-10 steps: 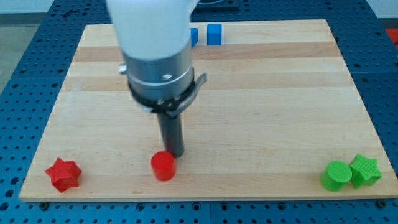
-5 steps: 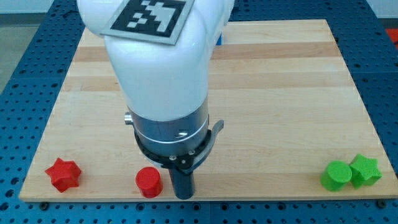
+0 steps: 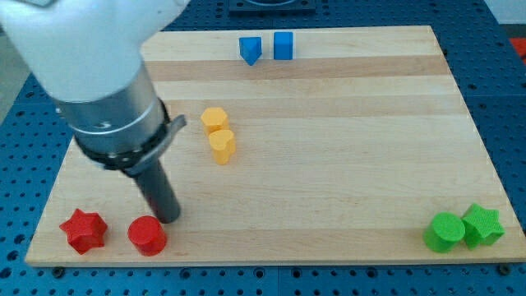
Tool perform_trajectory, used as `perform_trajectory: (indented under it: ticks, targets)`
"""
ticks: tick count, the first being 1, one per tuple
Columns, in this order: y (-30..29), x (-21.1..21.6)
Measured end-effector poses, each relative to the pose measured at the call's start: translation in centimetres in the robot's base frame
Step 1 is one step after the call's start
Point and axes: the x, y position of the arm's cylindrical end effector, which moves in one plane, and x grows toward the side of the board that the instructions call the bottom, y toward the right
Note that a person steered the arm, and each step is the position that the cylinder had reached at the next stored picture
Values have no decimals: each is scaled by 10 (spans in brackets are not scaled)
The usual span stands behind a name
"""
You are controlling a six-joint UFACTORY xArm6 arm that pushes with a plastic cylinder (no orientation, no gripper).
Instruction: Slide the red circle to the bottom left
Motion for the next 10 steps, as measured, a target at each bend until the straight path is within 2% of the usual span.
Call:
perform_trajectory:
  ticks: [1,2,3,4,8,9,10]
  targets:
    - [41,0]
    - [51,4]
    - [44,23]
    - [12,26]
    - [-56,21]
    - [-55,20]
    - [0,18]
